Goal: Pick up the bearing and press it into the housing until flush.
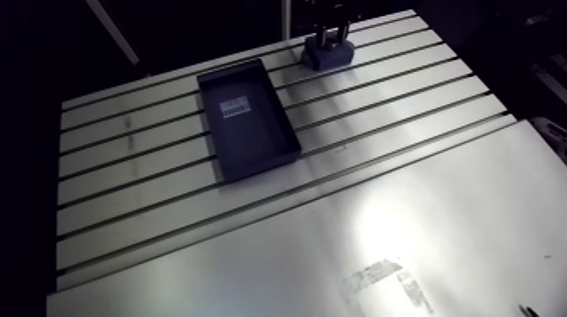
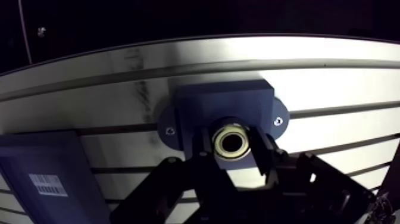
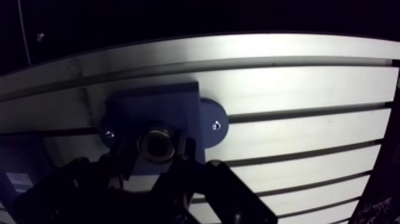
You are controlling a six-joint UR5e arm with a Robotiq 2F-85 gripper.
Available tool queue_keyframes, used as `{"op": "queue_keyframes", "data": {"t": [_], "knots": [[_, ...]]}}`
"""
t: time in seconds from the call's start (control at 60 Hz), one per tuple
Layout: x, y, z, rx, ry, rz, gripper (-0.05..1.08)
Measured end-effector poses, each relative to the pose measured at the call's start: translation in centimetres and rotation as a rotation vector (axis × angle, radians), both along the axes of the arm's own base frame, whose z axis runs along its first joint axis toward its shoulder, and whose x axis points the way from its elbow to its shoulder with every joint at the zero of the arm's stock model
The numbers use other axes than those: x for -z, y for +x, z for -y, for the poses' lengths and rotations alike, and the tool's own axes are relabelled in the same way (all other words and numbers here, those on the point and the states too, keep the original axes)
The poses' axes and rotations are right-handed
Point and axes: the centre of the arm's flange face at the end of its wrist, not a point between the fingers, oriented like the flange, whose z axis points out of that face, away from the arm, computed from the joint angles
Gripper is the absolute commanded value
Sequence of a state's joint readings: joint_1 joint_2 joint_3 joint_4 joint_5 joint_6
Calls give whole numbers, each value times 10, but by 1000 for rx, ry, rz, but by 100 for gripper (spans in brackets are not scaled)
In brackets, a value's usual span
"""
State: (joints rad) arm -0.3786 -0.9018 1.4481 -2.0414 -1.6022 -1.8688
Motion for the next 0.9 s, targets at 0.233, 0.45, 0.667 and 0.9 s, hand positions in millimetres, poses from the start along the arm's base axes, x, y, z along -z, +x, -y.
{"op": "queue_keyframes", "data": {"t": [0.233,0.45,0.667,0.9], "knots": [[0,-1,1,-3,0,-1,74],[0,-1,2,-4,0,-1,74],[0,-2,2,-4,1,-1,74],[1,-1,3,-4,0,0,74]]}}
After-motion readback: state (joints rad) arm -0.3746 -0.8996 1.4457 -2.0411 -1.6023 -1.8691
